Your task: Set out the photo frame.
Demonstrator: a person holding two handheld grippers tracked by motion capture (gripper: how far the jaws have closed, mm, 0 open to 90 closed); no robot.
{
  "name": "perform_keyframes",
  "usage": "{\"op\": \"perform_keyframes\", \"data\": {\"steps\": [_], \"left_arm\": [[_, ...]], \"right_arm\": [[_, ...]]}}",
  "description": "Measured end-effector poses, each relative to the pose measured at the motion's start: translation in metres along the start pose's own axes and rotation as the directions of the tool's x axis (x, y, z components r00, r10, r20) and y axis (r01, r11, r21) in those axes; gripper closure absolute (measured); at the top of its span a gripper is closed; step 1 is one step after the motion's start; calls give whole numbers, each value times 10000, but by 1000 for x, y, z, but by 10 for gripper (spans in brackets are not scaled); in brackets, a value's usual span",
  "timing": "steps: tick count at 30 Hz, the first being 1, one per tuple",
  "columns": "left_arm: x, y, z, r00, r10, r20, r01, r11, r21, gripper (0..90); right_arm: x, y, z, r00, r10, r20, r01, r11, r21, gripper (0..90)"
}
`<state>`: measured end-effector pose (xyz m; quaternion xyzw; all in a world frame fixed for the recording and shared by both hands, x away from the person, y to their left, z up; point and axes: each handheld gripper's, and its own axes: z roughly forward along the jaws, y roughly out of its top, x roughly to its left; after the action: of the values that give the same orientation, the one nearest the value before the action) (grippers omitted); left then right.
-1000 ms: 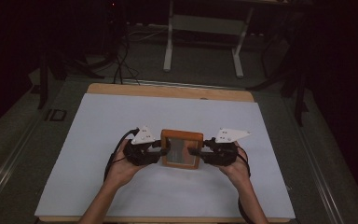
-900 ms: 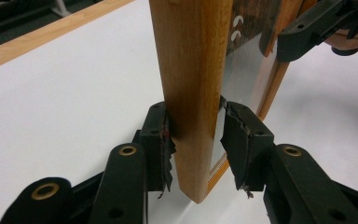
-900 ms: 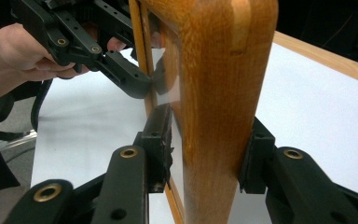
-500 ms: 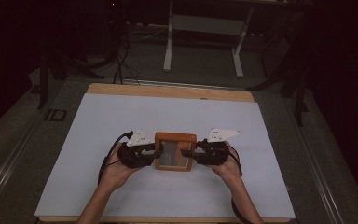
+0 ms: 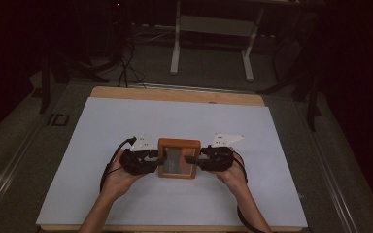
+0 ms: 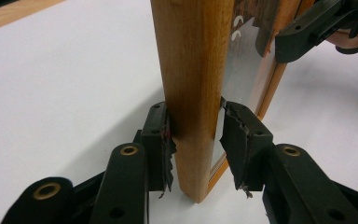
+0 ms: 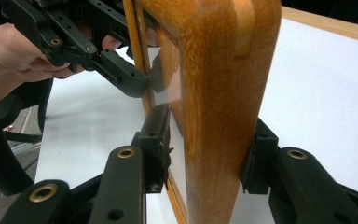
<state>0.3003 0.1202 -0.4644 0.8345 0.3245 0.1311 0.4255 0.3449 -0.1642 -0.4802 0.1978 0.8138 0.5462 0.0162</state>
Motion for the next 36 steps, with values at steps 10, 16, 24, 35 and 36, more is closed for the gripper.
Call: {"op": "perform_keyframes", "data": {"steps": [10,16,24,35,36], "left_arm": [[6,-1,2,9995,-282,136,284,9996,-97,630],[9,1,8,9991,-418,-48,417,9991,-83,618],[16,2,14,9982,-593,-85,593,9982,1,608],[17,3,17,9968,-695,-386,706,9971,273,627],[17,3,18,9969,-675,-412,687,9972,285,634]], "right_arm": [[-6,-3,4,9997,194,-134,-195,9997,-143,599],[-14,-3,7,9985,499,-216,-504,9984,-256,599],[-25,-4,11,9942,1032,-300,-1044,9937,-413,596],[-34,-5,14,9900,1353,-405,-1368,9899,-378,594],[-35,-5,14,9891,1415,-413,-1431,9890,-387,595]]}}
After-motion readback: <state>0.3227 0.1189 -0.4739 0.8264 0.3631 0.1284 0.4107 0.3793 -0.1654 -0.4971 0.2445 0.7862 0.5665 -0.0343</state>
